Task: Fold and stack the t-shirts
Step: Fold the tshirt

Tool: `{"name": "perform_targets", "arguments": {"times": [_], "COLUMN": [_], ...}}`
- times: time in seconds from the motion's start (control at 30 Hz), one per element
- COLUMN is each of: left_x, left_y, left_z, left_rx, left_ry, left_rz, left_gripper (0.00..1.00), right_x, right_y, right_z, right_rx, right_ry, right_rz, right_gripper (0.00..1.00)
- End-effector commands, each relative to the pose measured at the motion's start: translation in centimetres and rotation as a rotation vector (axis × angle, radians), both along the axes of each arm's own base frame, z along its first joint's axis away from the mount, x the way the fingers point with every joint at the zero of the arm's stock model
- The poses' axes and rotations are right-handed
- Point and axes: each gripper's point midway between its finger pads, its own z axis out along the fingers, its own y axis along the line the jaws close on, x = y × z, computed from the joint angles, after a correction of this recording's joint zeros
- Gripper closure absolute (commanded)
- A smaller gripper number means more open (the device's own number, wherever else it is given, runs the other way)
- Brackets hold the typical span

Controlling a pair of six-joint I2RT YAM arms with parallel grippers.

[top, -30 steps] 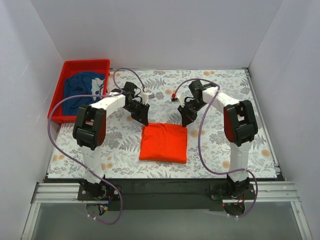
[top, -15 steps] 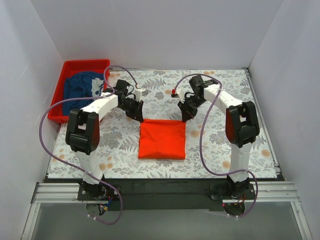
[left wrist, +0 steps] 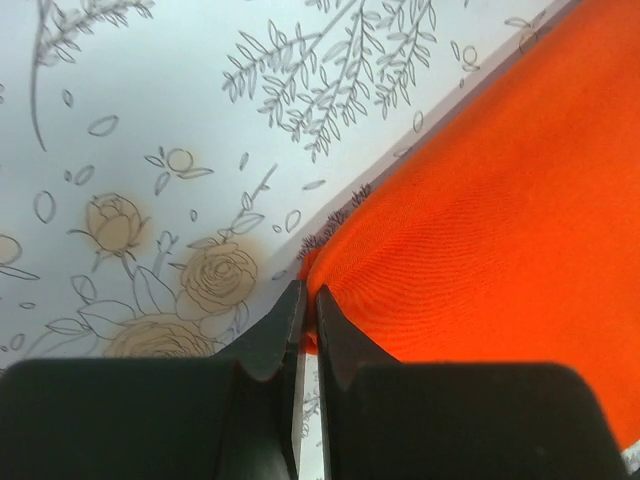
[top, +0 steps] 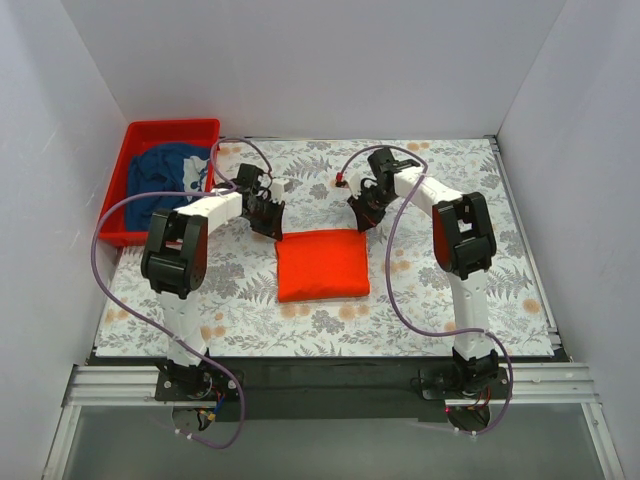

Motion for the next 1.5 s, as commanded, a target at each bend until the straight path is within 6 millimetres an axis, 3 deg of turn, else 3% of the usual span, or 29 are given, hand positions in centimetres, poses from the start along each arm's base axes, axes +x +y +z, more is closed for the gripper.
{"name": "perform_targets", "arguments": {"times": [0.0,0.03,0.07,0.1,0.13,0.17,0.2,0.23,0.27,0.3,0.33,0.37,0.4,0.47,0.5,0.53,0.63,0.7,0.8,0.83,0.9,0.97,1.0,1.1,1.13,1.27,1.43,1.47], "left_x": [1.9,2.0,2.3,2.3,2.2,2.3,1.7,1.3,0.6,-0.2,-1.8,-2.9,-4.2,-7.4,-8.9,-11.2,-14.1,-15.9,-16.7,-16.5,-16.6,-17.1,-17.7,-18.1,-18.0,-17.0,-17.4,-17.4], "left_y": [3.7,3.4,3.0,2.2,1.7,1.2,0.6,0.1,-0.4,-0.8,-1.8,-2.4,-2.8,-4.3,-5.1,-5.8,-7.9,-9.1,-9.9,-10.1,-10.0,-9.6,-8.9,-6.8,-6.2,-5.0,-4.7,-4.7], "left_z": [-1.4,-1.3,-0.5,0.8,2.0,5.1,6.4,7.8,9.5,12.1,13.3,14.4,16.2,16.4,17.4,16.3,16.6,15.1,12.8,12.3,9.4,6.8,4.2,-0.4,-1.1,-1.7,0.0,1.4], "left_rx": [0.138,0.119,0.092,0.032,-0.009,-0.053,-0.1,-0.141,-0.182,-0.229,-0.305,-0.361,-0.409,-0.536,-0.585,-0.628,-0.729,-0.759,-0.768,-0.774,-0.742,-0.703,-0.665,-0.601,-0.592,-0.593,-0.603,-0.623], "left_ry": [-0.059,-0.056,-0.068,-0.079,-0.092,-0.152,-0.163,-0.168,-0.175,-0.208,-0.181,-0.142,-0.145,0.002,0.033,0.129,0.232,0.312,0.387,0.402,0.467,0.512,0.57,0.648,0.655,0.653,0.611,0.58], "left_rz": [0.084,0.081,0.073,0.054,0.041,0.032,0.023,0.031,0.026,0.021,-0.006,0.021,0.019,0.051,0.043,0.034,0.036,0.034,0.044,0.05,0.094,0.11,0.147,0.235,0.257,0.297,0.266,0.232], "left_gripper": [1.0,0.99,0.92,0.79,0.73,0.67,0.61,0.4,0.38,0.31,0.26,0.2,0.19,0.17,0.17,0.16,0.16,0.15,0.15,0.15,0.15,0.15,0.15,0.15,0.15,0.15,0.13,0.13], "right_x": [3.4,3.7,3.7,3.7,3.4,2.8,2.5,1.7,0.5,-0.5,-1.8,-3.3,-4.5,-7.0,-9.2,-10.6,-14.5,-16.1,-16.9,-17.6,-17.9,-18.8,-19.2,-19.5,-19.2,-18.5,-18.2,-18.3], "right_y": [-1.4,-1.1,-0.8,-0.6,-0.4,0.1,0.3,0.9,1.0,1.0,1.6,1.6,1.7,2.3,2.4,2.9,4.2,5.6,7.4,7.6,7.8,6.9,6.4,4.1,3.5,0.8,-0.5,-0.9], "right_z": [1.0,1.7,2.4,4.1,5.3,6.6,8.0,11.3,12.1,14.7,15.7,15.6,16.7,17.1,16.1,16.2,14.4,13.3,12.0,11.1,8.8,5.8,3.8,-0.3,-1.2,-3.3,-1.7,-1.3], "right_rx": [-0.066,-0.05,-0.034,-0.009,0.015,0.056,0.085,0.154,0.183,0.227,0.28,0.3,0.331,0.396,0.417,0.46,0.504,0.517,0.529,0.516,0.493,0.445,0.412,0.34,0.325,0.299,0.313,0.306], "right_ry": [-0.122,-0.125,-0.126,-0.147,-0.15,-0.14,-0.149,-0.178,-0.152,-0.178,-0.153,-0.097,-0.083,0.031,0.152,0.23,0.435,0.477,0.544,0.594,0.636,0.701,0.747,0.786,0.782,0.781,0.708,0.702], "right_rz": [-0.074,-0.086,-0.093,-0.102,-0.109,-0.118,-0.124,-0.112,-0.123,-0.12,-0.101,-0.119,-0.123,-0.138,-0.185,-0.191,-0.234,-0.219,-0.225,-0.248,-0.264,-0.305,-0.334,-0.416,-0.44,-0.529,-0.516,-0.521], "right_gripper": [0.99,0.94,0.83,0.71,0.61,0.43,0.32,0.17,0.13,0.09,0.02,0.02,0.01,0.02,0.02,0.02,0.02,0.02,0.02,0.02,0.02,0.02,0.02,0.02,0.02,0.02,0.02,0.02]}}
